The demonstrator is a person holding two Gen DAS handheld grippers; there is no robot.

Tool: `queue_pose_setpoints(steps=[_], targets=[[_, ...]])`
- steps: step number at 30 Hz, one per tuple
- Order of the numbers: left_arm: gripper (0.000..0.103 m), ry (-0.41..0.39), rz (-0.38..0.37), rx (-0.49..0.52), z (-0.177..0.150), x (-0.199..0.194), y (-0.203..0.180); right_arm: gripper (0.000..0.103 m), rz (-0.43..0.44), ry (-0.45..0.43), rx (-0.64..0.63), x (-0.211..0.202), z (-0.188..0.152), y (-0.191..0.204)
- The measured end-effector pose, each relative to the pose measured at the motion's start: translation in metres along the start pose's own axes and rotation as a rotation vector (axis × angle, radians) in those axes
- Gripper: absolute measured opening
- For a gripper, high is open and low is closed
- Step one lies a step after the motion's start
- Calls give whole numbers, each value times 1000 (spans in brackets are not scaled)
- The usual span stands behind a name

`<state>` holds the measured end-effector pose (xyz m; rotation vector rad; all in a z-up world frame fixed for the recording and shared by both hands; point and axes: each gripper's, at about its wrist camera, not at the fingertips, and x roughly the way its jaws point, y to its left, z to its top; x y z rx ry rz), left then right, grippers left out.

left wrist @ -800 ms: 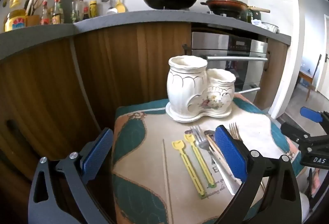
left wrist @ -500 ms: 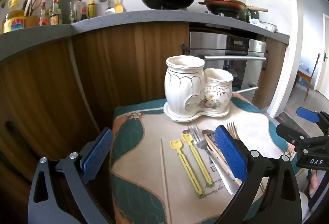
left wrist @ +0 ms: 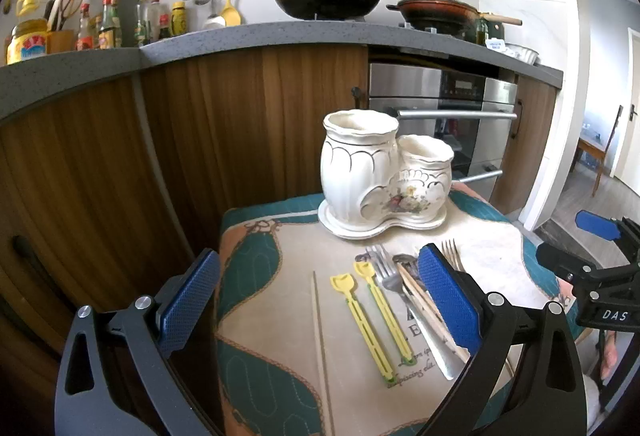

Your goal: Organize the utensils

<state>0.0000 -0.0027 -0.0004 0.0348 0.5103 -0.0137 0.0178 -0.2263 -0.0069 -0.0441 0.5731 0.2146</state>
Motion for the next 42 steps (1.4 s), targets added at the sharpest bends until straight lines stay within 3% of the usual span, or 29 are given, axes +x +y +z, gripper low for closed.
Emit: queue_pose_setpoints(steps=[42], targets=[[98,3,-4,-2,2,-3,1,98,3,5,-7,1,-3,1]])
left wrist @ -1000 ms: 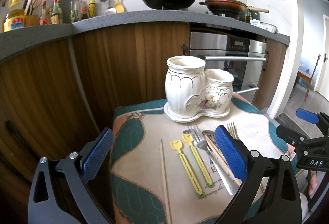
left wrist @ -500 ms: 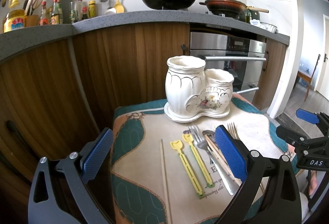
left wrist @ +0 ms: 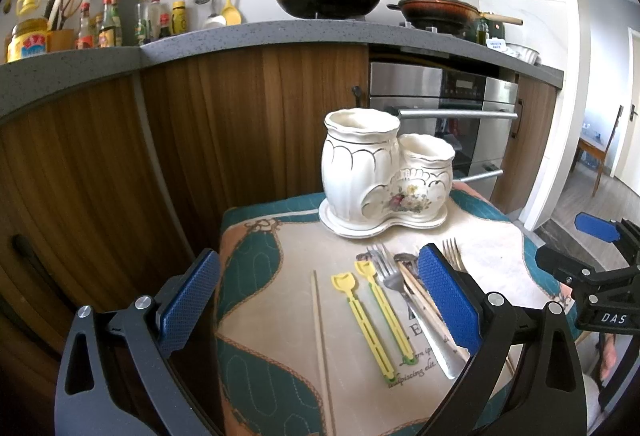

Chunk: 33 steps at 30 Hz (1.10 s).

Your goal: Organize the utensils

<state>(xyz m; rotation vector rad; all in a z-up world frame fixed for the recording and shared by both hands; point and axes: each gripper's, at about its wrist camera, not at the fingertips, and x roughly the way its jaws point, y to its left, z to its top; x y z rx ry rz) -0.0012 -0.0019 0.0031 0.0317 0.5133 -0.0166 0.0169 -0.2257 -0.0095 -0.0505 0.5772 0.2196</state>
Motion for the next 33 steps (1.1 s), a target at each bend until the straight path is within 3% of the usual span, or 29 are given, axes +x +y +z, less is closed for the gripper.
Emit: queue_pose_setpoints(steps=[26,30,33], targets=[[98,11,5,4,-1,2,1,98,4,20,0,7,-3,0],[98,25,10,8,-4,9,4,98,17,30,-3,14,-5,-1],[98,83,-8,-5,-6,21,12,98,37,43,-12,22,-6,-2]])
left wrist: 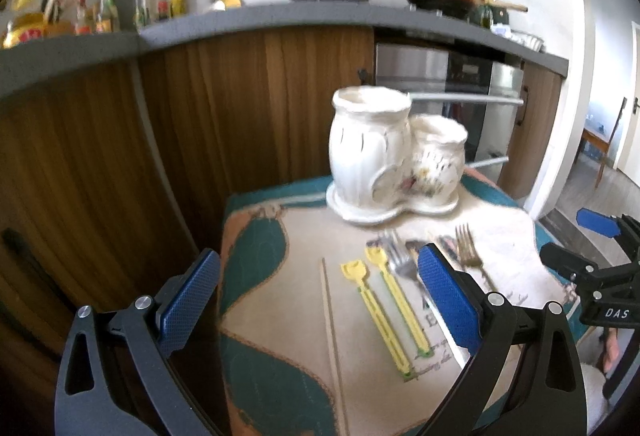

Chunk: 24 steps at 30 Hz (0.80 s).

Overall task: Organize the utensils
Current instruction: 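Grasp a wooden chopstick with the left tool while the right tool grasps a gold fork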

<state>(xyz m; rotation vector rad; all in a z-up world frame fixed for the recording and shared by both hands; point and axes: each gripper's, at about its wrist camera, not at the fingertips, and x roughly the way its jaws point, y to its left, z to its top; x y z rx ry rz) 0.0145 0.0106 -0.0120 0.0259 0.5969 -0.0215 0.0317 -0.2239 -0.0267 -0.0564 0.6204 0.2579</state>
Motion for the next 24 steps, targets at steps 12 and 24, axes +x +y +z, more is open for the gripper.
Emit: queue_pose_setpoints(steps=[12,24], targets=[[98,225,138,178,-10,62,9,98,-21,24,-1,33,11,-24],[96,376,53,181,-30,101,14,67,82,238,-36,79,1,-19]])
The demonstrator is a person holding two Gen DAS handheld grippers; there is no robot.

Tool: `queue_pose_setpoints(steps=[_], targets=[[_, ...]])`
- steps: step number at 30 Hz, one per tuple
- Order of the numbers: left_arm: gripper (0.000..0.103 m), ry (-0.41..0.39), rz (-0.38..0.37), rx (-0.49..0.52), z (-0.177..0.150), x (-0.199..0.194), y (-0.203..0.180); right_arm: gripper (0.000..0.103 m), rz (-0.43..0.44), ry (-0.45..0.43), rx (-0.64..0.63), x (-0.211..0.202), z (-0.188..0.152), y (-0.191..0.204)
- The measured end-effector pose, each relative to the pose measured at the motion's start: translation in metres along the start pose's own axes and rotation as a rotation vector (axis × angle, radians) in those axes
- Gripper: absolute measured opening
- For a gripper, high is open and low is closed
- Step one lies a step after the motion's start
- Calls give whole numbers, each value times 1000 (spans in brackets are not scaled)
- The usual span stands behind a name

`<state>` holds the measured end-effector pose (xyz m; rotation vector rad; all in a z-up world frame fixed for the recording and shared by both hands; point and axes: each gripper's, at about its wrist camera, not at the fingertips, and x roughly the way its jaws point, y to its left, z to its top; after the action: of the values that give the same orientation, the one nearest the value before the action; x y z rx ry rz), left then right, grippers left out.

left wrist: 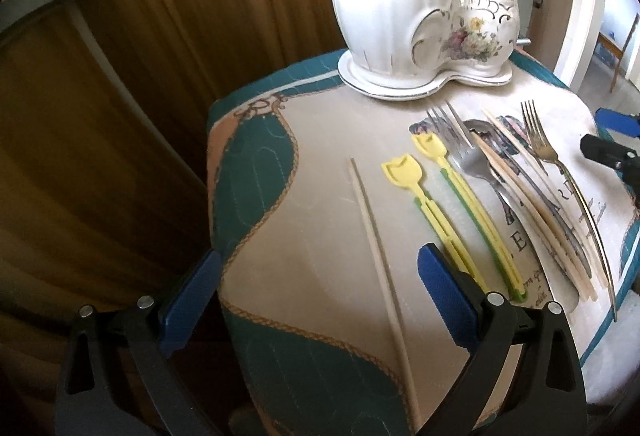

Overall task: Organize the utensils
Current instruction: 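Grasp a wooden chopstick with the left tool while the right tool grasps a gold fork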

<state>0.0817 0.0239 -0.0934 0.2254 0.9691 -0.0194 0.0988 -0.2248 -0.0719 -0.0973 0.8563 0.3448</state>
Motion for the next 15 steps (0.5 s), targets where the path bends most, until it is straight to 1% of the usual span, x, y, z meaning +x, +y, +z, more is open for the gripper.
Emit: queue_pose_setpoints(steps=[2,3,4,5,7,9,12,15], targets=[[96,6,-8,5,0,1,-2,61,36,33,-2,6,-1,4],[94,2,-9,2,-1,1,-1,57,45,42,-9,8,-2,5],[94,-10,-17,-4,-2,0,0,55,45,48,-21,9,-3,8],[91,-11,-31,-9,-1,0,1,54,41,52,-32,10,-5,10],[81,7,-58,-9,-2,3,0,48,40,66,-40,10,-5,12],[76,30,-66,5,-2,11,-4,40,47,84,-38,12,-6,12],[77,30,-83,-9,-3,16,-2,36,62,100,-37,14,-7,14],[90,55,-93,-48,-4,22,6,35,68,114,-43,14,-7,16]])
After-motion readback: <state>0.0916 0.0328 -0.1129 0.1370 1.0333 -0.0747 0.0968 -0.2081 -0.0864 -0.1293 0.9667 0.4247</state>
